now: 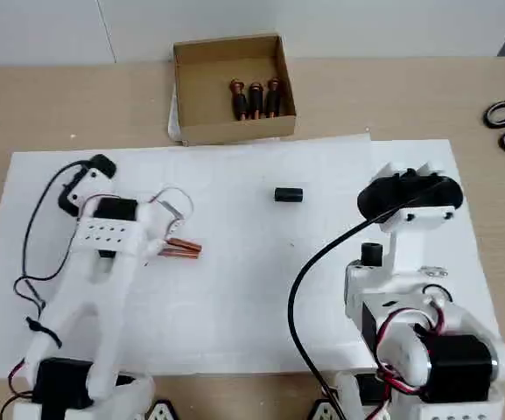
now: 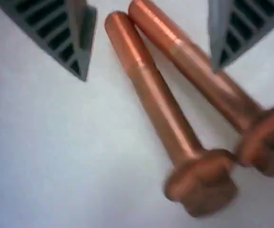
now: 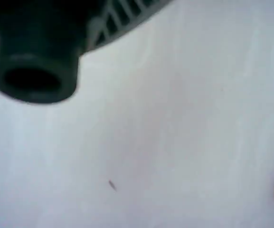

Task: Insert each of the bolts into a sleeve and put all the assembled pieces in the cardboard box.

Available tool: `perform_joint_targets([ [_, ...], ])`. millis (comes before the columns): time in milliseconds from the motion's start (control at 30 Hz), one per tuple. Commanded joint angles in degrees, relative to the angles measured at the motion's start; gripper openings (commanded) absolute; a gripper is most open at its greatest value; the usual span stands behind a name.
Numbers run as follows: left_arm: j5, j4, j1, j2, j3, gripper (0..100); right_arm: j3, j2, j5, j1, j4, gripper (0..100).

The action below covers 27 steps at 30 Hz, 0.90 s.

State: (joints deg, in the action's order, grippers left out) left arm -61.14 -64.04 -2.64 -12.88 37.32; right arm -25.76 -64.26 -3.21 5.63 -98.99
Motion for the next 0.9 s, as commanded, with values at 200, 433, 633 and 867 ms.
perform_joint_targets([
  [200, 0.0, 7.56, -0.79, -0.09, 0.22, 14, 0.26, -0.31, -0.53, -0.48, -0.04, 0.3],
  [433, 0.0, 7.12, 2.2, 10.55, -3.3, 9, 0.18, -0.13, -0.53, -0.57, -0.04, 0.3],
  [633, 0.0, -1.32, 3.87, 17.93, -13.23, 9, 0.09, 0.13, -0.53, -0.57, 0.22, 0.3],
  [867, 0.0, -3.69, 3.78, 23.21, -18.15, 9, 0.09, 0.13, -0.62, -0.57, 0.31, 0.3],
])
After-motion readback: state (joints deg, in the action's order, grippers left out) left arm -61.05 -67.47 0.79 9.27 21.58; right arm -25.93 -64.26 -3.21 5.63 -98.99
